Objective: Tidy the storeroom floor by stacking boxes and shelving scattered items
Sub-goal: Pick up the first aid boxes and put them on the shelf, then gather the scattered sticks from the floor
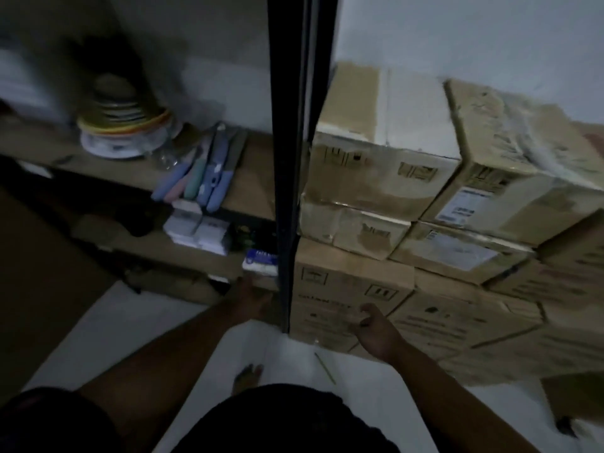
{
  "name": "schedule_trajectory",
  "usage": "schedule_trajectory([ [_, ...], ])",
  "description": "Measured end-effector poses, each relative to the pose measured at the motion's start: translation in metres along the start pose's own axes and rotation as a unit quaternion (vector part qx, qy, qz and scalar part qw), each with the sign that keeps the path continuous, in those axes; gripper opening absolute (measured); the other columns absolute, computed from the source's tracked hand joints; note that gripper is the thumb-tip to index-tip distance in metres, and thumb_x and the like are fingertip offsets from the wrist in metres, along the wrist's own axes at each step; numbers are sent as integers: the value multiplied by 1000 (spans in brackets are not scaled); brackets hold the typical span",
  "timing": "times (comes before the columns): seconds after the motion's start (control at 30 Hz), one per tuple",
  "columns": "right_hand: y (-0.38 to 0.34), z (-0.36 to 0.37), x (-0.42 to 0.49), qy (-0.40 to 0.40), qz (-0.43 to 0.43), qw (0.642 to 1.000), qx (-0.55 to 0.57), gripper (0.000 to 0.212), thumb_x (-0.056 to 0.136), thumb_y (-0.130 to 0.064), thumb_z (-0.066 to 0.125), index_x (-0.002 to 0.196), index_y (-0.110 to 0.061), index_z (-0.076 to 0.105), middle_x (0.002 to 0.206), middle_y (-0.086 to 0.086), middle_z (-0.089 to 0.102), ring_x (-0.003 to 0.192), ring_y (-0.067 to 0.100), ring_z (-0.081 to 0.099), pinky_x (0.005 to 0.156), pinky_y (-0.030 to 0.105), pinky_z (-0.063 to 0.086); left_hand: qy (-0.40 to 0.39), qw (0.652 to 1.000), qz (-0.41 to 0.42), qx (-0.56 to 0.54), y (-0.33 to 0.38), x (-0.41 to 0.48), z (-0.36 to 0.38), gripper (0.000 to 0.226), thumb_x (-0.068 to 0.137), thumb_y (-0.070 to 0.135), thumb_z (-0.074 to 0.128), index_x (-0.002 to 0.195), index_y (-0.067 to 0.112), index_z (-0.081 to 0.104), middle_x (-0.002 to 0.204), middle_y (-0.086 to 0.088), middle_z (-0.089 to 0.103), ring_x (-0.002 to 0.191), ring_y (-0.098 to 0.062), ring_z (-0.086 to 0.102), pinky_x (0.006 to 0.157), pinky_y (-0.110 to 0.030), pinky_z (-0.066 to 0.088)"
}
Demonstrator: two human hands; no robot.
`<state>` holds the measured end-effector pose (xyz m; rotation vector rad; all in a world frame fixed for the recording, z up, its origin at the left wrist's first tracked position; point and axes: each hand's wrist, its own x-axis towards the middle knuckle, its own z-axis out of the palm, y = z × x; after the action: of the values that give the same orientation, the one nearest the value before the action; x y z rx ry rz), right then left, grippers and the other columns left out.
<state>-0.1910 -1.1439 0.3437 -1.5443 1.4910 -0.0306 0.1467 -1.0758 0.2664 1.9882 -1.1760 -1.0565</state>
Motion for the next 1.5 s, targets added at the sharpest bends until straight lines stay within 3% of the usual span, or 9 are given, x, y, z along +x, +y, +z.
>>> schedule_trajectory([
  [0.07,14,-14,-10,-20,-39,999,-22,49,98,-36,66,138,-23,40,97,-8,56,77,3,57,52,9,43,63,997,-7,-34,25,-39,10,39,87,17,79,122,13,62,111,5,64,102,-2,64,93,-34,51],
  [0.13,24,-25,-17,-27,-79,996,-28,34,101,-25,64,129,-18,45,105,2,56,77,3,52,52,5,40,122,992,-44,-2,31,-81,26,49,87,26,79,130,11,59,120,2,55,112,-13,57,98,-30,45],
  [0.3,37,-17,-34,34,-139,986,-87,20,96,-27,63,115,-20,64,100,2,69,92,24,66,80,33,53,177,975,-131,9,24,-184,63,52,89,40,75,133,20,58,135,-10,51,127,-25,50,110,-35,41],
  [0.57,61,39,-56,-45,-156,981,-101,26,91,-30,64,115,-20,65,99,0,70,94,24,68,87,38,57,194,954,-226,19,-25,-291,81,55,91,50,69,136,23,55,139,-11,48,128,-26,51,108,-36,42],
  [0.8,116,93,-67,-40,-152,978,-140,13,93,-23,67,105,-22,61,80,-8,63,87,21,61,83,30,48,222,937,-269,-6,-74,-355,106,46,90,46,72,128,23,62,134,-12,51,127,-26,53,113,-42,40],
  [0.97,142,127,-86,-38,-111,983,-145,10,92,-25,67,99,-24,60,87,0,72,93,29,65,85,38,55,192,936,-296,-5,-112,-406,133,49,89,51,71,130,24,61,138,-12,52,127,-26,53,110,-37,40],
  [1.23,171,179,-110,-2,-59,995,-84,12,93,-24,70,103,-19,66,81,2,69,85,26,62,87,34,52,183,935,-300,-54,-154,-450,160,60,82,67,65,128,29,60,133,-7,53,116,-36,61,101,-53,51],
  [1.33,182,188,-106,18,-58,995,-75,12,91,-25,70,102,-20,67,78,-3,67,83,23,61,79,27,46,180,939,-289,-38,-160,-440,175,47,91,48,70,130,24,61,140,-9,54,131,-27,52,112,-46,41],
  [1.5,224,204,-56,34,-45,993,-107,14,91,-26,69,104,-22,67,79,-4,71,86,23,68,72,25,45,190,944,-269,-34,-165,-384,214,41,92,42,71,129,25,62,129,-4,54,125,-20,53,106,-39,43],
])
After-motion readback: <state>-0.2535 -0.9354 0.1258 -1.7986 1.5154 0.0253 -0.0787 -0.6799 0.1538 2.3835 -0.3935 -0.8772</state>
